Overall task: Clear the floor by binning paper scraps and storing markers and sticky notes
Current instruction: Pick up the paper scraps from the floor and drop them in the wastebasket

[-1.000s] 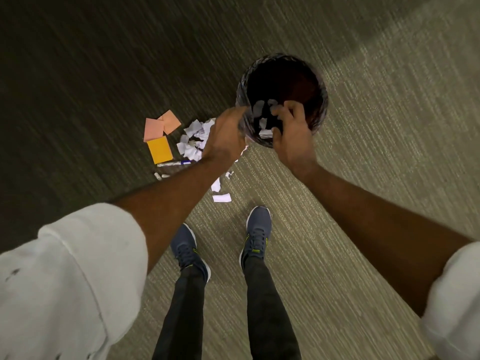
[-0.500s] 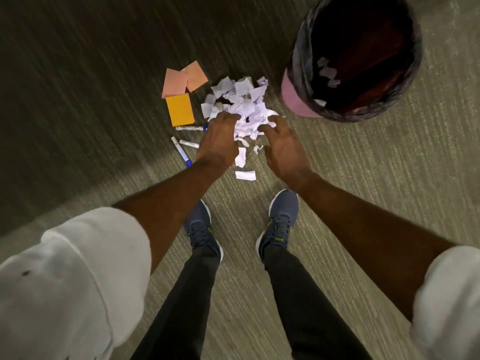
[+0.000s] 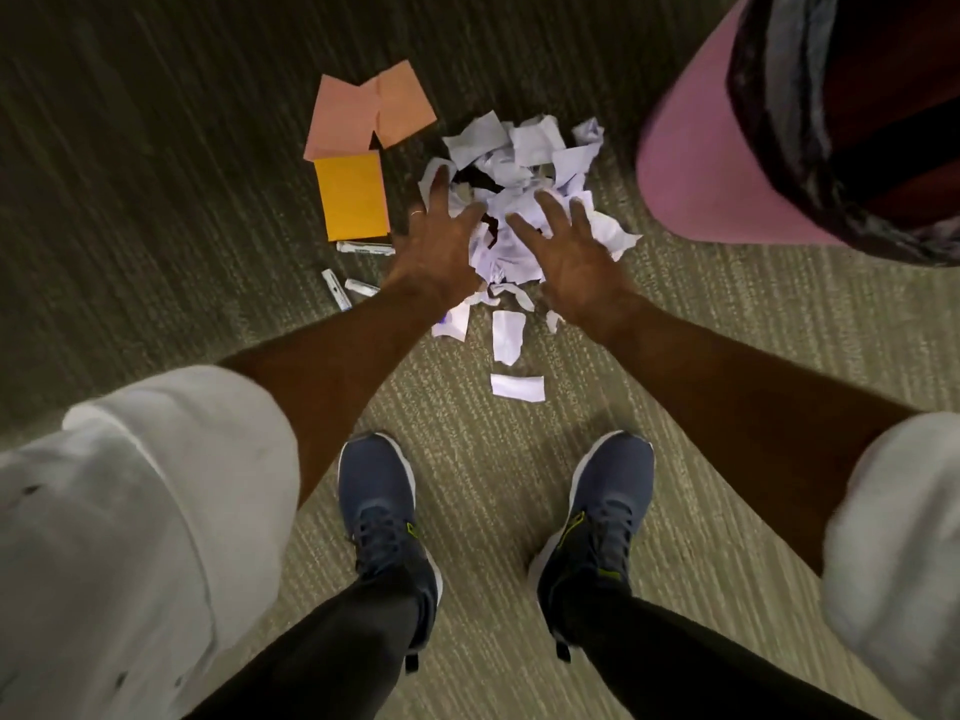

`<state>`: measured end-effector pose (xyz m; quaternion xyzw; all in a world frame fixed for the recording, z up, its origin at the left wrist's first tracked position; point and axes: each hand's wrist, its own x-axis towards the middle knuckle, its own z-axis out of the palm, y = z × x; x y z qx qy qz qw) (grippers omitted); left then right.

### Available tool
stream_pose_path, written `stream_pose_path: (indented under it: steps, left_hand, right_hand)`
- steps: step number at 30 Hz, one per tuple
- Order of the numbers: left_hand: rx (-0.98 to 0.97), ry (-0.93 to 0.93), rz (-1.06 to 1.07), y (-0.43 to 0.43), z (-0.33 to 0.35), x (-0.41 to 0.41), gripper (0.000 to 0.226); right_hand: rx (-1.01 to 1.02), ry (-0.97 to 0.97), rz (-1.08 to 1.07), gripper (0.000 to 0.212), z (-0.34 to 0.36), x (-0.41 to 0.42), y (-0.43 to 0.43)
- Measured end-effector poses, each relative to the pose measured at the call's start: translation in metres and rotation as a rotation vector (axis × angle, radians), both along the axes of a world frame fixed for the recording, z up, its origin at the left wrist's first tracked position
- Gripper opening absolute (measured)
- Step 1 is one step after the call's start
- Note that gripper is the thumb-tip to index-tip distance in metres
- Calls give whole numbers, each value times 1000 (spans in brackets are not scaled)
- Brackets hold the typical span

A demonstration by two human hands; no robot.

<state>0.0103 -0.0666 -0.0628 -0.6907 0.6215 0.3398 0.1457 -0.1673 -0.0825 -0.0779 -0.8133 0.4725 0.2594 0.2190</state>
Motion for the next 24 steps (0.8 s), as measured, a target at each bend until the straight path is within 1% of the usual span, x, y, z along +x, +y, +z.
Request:
stream_pose_path:
  steps: [2, 4, 6, 9, 11, 14, 16, 18, 21, 24]
  left_hand:
    - [-1, 7, -36, -2, -18, 0, 87]
    - [-26, 16, -94, -4, -33, -1, 81]
    - [-100, 25, -132, -5, -43, -2, 63]
    - [-197, 86, -67, -4, -43, -4, 30]
    - [-232, 95, -52, -3, -34, -5, 20]
    - [-247, 118, 6, -4, -13, -6, 26]
    - [-248, 133, 66, -4, 6, -7, 31]
    - [-263, 142, 105, -1, 28, -8, 32]
    - [-275, 141, 154, 3, 65, -11, 33]
    - [-267, 155, 164, 9, 104, -19, 32]
  right_hand:
    - [11, -18, -2, 85, -14, 4, -1]
    - [11, -47, -13, 77, -23, 9, 2]
    - [-30, -71, -20, 64, -29, 14, 5]
    - [-47, -108, -55, 55, -31, 18, 6]
    - [-52, -114, -54, 47, -27, 16, 6]
    - [-49, -162, -114, 38, -14, 9, 7]
    - [-28, -217, -198, 32, 2, 3, 11]
    - [-33, -273, -228, 24, 24, -4, 14]
    - [-83, -297, -279, 25, 60, -9, 15]
    - [-84, -295, -326, 33, 103, -8, 20]
